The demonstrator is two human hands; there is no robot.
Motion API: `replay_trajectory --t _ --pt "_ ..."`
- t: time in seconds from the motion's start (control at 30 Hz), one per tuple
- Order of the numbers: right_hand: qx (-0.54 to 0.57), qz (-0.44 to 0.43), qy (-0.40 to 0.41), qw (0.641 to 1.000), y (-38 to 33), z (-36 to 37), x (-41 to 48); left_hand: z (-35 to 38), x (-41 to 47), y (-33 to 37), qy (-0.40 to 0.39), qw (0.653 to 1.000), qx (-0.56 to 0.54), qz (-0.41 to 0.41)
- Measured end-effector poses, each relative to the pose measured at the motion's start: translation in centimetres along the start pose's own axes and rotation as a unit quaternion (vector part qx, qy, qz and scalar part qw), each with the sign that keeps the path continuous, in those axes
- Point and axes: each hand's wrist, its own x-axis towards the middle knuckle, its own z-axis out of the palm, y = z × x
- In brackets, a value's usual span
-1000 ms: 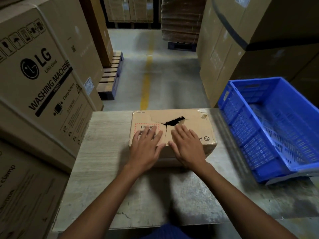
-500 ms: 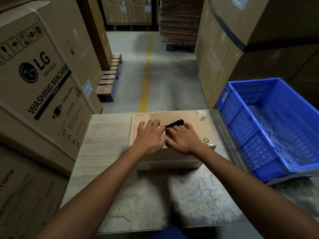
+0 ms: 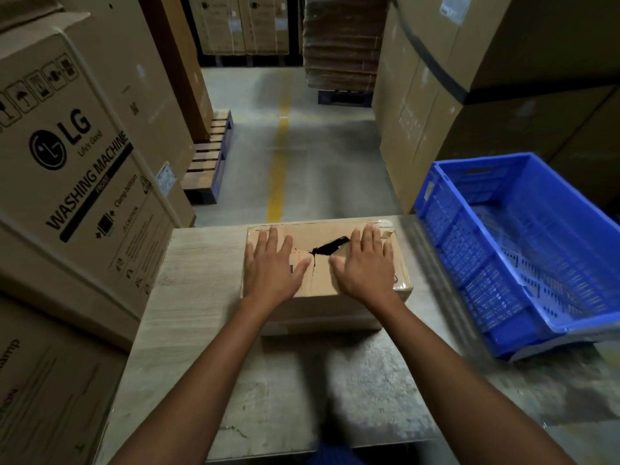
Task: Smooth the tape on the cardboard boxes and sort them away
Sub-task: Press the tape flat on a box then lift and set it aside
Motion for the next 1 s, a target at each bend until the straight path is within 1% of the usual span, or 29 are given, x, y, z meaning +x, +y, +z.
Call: replay_trajectory --t 0.1,0.17,0.2,0.23,0.27,0.3,0.33,0.37,0.4,0.43,0.5,0.53,0.57,0.63,0.7,0.8,0.87,1.0 --pt "-0.055 -0.03 -0.046 0.997 0.9 -1.5 1.3 -1.0 1.1 -1.8 -0.021 0.999 -0.006 0.044" --pt "-0.074 -0.06 -0.048 0.994 2.1 -1.8 1.4 -1.5 1.0 -3.6 -0.02 0.995 -0.069 0.074" --pt "-0.07 -0.077 -0.035 0.994 2.8 -1.6 1.1 -1.4 0.7 -4.3 -0.019 0.99 -0.112 0.081" --pt "-0.052 -0.096 -0.003 0.994 3.4 -1.2 0.6 -1.2 0.2 -4.9 -0.019 0.985 -0.15 0.083" --pt "-0.014 -0.113 0.052 0.992 3.8 -0.7 -0.2 -0.9 -0.1 -5.2 -0.018 0.982 -0.173 0.079" --pt "0.035 -0.121 0.124 0.984 4.1 -0.1 -0.9 -0.5 -0.3 -5.2 -0.013 0.981 -0.181 0.073" --pt "0.083 -0.119 0.197 0.97 4.2 0.4 -1.5 -0.4 -0.4 -5.1 -0.006 0.981 -0.18 0.067" --pt "0.114 -0.117 0.25 0.954 4.2 0.9 -2.1 -0.4 -0.5 -5.0 0.006 0.982 -0.173 0.068" --pt "0.125 -0.121 0.276 0.945 4.2 1.4 -2.7 -0.4 -0.6 -4.8 0.026 0.983 -0.16 0.088" --pt "0.118 -0.136 0.283 0.942 4.2 2.0 -3.3 -0.5 -0.7 -4.8 0.051 0.981 -0.138 0.13" --pt "0.074 -0.188 0.281 0.938 4.9 3.1 -4.2 -0.3 -1.0 -4.9 0.088 0.964 -0.101 0.229" --pt "0.053 -0.21 0.272 0.938 5.4 3.2 -4.4 -0.3 -1.3 -5.0 0.078 0.958 -0.093 0.262" --pt "0.036 -0.223 0.26 0.939 5.7 3.2 -4.5 -0.4 -1.6 -5.0 0.045 0.957 -0.08 0.274" --pt "0.016 -0.223 0.234 0.946 5.8 2.7 -4.2 -0.6 -1.8 -5.1 -0.022 0.962 -0.008 0.273" --pt "0.011 -0.213 0.216 0.953 4.9 1.8 -3.7 -0.8 -1.5 -4.7 -0.056 0.96 0.063 0.267" --pt "-0.005 -0.221 0.197 0.955 3.6 1.2 -3.1 -1.1 -1.0 -3.0 -0.055 0.957 0.113 0.263" --pt "-0.006 -0.246 0.155 0.957 3.0 1.6 -3.1 -1.2 -0.8 -1.9 -0.047 0.956 0.132 0.258" --pt "-0.027 -0.277 0.095 0.956 2.7 0.7 -2.8 -1.2 0.0 -0.7 -0.041 0.963 0.111 0.242"
